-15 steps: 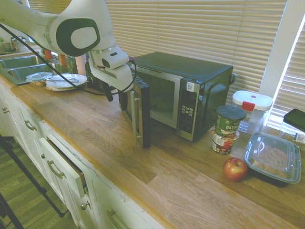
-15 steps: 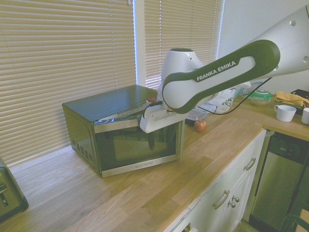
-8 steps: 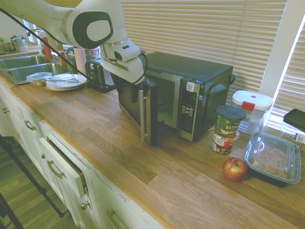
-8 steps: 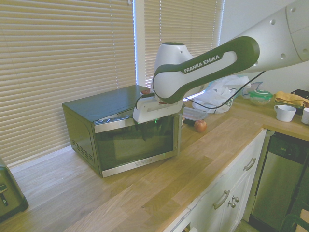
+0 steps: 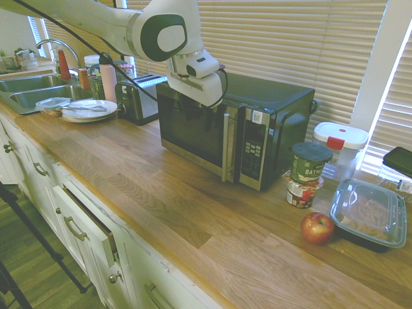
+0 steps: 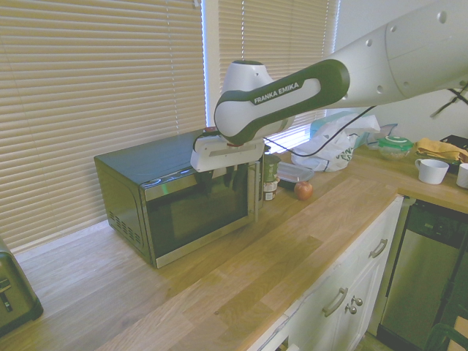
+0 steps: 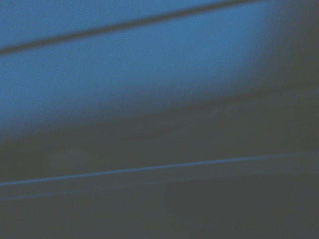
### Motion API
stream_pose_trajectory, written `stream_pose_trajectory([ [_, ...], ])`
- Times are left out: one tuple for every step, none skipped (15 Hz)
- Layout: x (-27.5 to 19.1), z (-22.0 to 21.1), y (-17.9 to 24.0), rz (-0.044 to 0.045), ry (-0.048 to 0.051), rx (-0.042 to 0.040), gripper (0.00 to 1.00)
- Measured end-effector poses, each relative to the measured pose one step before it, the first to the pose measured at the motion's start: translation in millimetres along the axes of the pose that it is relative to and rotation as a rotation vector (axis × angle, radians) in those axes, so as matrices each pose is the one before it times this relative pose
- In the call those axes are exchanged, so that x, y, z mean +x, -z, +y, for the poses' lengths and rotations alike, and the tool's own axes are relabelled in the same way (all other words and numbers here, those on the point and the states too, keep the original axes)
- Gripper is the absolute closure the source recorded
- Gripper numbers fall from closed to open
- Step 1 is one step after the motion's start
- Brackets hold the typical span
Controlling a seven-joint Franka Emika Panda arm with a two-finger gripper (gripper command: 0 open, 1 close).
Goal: Close the microwave
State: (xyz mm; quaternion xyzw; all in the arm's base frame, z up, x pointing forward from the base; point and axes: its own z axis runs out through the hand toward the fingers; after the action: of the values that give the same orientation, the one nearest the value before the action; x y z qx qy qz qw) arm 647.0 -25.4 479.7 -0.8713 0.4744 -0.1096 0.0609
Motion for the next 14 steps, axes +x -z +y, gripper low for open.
stream_pose_trajectory([
  [2.84, -3.62, -0.95, -0.00875, -0.00024, -0.01268, 0.00],
  [2.36, -3.70, -0.44, -0.00216, 0.00013, -0.00335, 0.00],
  [1.57, -3.65, -1.75, -0.00253, 0.00450, 0.00036, 0.00],
  [0.67, -1.32, -0.70, -0.00169, -0.00023, 0.00185, 0.00],
  [0.27, -0.26, 0.00, -0.00142, -0.00119, 0.00146, 0.00],
  [0.17, 0.00, -0.28, -0.00258, -0.00078, 0.00155, 0.00],
  [0.06, 0.58, 0.25, -0.00107, 0.00373, 0.00007, 0.00],
  [-0.16, 0.85, 0.19, -0.00005, -0.00001, 0.00105, 0.00],
  [-1.30, 1.82, 0.16, 0.00153, -0.00038, 0.00261, 0.00],
  [-2.57, 3.99, -0.24, 0.00218, -0.00022, 0.00261, 0.00],
  [-4.88, 7.07, -2.43, -0.00330, 0.00356, -0.00458, 0.00],
  [-6.79, 9.21, -3.21, -0.00640, 0.00785, -0.00628, 0.00],
  [-7.60, 10.43, -3.66, -0.00921, 0.00531, -0.00812, 0.00],
  [-7.70, 11.31, -4.95, -0.00642, 0.00305, -0.00776, 0.00],
])
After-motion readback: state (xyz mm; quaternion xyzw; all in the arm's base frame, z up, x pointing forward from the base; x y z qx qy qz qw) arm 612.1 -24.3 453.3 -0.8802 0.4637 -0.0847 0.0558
